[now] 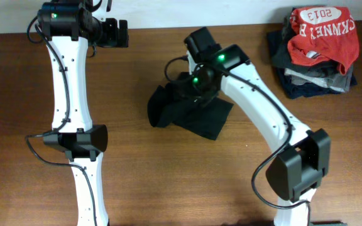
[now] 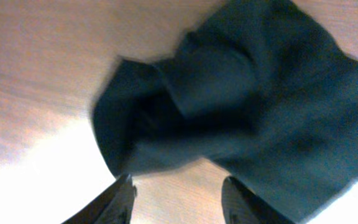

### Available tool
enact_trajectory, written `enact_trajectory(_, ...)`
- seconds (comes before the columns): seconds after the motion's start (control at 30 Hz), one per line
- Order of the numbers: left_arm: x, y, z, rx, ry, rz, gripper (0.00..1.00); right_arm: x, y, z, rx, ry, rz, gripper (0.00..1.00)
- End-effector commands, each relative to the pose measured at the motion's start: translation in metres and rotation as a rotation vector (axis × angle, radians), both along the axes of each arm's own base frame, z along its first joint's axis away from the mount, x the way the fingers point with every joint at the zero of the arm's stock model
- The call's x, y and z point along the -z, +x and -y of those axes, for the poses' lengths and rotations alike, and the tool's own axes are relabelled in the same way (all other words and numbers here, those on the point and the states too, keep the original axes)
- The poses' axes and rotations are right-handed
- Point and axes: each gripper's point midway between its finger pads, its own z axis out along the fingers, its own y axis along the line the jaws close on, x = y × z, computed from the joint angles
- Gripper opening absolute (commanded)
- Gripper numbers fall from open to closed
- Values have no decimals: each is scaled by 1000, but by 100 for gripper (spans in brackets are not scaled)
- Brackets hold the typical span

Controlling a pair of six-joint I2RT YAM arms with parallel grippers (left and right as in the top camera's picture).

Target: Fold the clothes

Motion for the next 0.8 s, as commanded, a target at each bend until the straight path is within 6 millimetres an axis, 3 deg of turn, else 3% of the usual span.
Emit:
enact_trajectory(0.0, -4, 0, -2, 15, 21, 13, 99, 39, -2, -34, 63, -25, -40, 51)
enact_trajectory(0.07, -3, -1, -2, 16, 22, 11, 99, 72, -5, -47, 130, -70, -83, 50)
enact_trajectory(0.2, -3, -2, -2, 16, 22, 5, 99, 100, -8, -44, 185, -126, -131, 47)
enact_trajectory(0.5, -3, -2, -2, 16, 22, 6, 99, 109, -16, -21, 210, -221, -168, 45)
enact_trajectory(0.6, -3, -2, -2, 16, 22, 6, 99, 111, -19, -10, 224, -256, -189, 31)
enact_trajectory(0.7, -3, -2, -2, 16, 21, 7, 99, 111, -18, -2, 238, -264, -202, 4)
enact_trajectory(0.77, -3, -1, -2, 16, 22, 9, 99, 111, -18, 5, 245, -272, -213, 4)
